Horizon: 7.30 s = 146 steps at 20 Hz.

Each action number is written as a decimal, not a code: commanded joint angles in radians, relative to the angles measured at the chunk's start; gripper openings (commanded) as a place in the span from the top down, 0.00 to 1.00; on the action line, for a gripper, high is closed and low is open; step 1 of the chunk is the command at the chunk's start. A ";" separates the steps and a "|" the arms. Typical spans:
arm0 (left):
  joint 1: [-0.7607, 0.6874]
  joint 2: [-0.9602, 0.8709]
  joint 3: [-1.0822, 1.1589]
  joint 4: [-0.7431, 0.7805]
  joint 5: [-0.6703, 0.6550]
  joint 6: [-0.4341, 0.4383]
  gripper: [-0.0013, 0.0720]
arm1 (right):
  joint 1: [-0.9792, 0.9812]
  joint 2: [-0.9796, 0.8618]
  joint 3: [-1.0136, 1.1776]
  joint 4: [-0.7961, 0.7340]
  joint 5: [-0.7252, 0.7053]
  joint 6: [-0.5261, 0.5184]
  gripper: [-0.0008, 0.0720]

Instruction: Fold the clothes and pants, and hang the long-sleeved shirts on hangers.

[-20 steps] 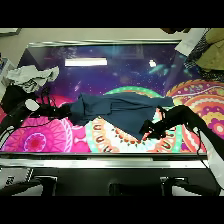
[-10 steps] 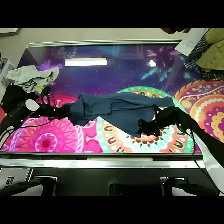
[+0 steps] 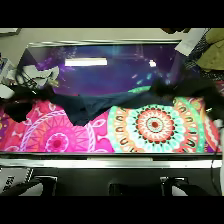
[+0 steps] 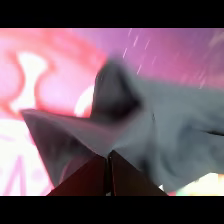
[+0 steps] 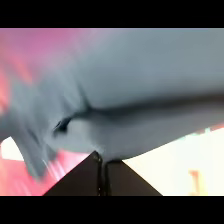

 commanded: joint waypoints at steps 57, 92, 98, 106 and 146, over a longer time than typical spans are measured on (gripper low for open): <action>0.344 -0.271 0.381 0.007 -0.610 0.020 0.26 | -0.383 -0.328 0.312 -0.199 -0.557 -0.178 0.33; -0.051 0.002 -0.674 -0.350 -0.045 0.280 0.39 | -0.425 -0.165 -0.404 -0.087 -0.332 -0.235 0.94; -0.078 -0.039 -0.661 -0.417 -0.029 0.291 0.96 | -0.425 -0.159 -0.404 -0.005 -0.351 -0.264 0.94; -0.078 0.085 -0.238 -0.402 -0.043 0.291 0.96 | -0.262 -0.034 -0.159 0.343 -0.231 -0.445 0.94; -0.137 -0.545 0.357 0.162 0.035 -0.077 0.96 | -0.175 -0.824 0.731 0.013 -0.186 0.037 0.94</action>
